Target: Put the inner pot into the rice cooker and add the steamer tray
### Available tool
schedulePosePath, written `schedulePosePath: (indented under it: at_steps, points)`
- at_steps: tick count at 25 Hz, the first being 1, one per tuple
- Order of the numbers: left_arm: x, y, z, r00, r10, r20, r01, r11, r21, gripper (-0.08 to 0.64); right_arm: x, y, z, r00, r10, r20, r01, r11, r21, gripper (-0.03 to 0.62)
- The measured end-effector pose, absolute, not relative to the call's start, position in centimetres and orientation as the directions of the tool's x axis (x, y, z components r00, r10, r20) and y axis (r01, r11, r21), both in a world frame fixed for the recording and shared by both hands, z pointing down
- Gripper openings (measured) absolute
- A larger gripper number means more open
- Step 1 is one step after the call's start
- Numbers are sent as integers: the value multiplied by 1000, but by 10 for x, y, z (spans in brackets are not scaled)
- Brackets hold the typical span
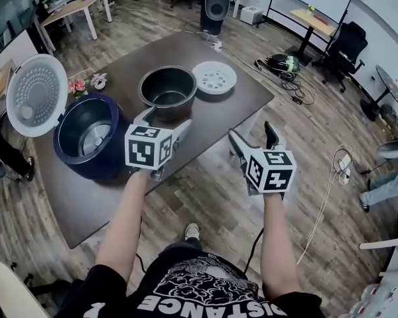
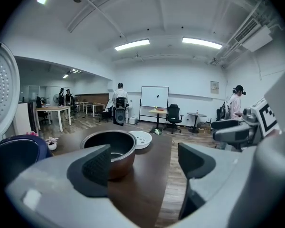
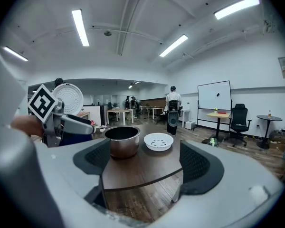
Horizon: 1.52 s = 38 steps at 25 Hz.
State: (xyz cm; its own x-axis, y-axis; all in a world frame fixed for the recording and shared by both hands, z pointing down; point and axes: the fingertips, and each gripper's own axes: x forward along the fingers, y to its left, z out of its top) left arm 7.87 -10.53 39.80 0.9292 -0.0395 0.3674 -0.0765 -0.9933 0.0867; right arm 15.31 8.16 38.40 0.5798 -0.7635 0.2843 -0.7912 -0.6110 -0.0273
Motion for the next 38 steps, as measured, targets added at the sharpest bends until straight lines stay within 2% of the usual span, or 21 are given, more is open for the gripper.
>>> schedulePosePath:
  at_steps: [25,38]
  points:
    - [141,-196,415,917,-110,382,-154,-984,87,445,225,-31,399,487,-824,288,-855,-518,-35,434]
    - [164,-233,430,880,-247,405,-299,-952,69,445,279,-87,404,355,-895,270,-924,-380,-47,431]
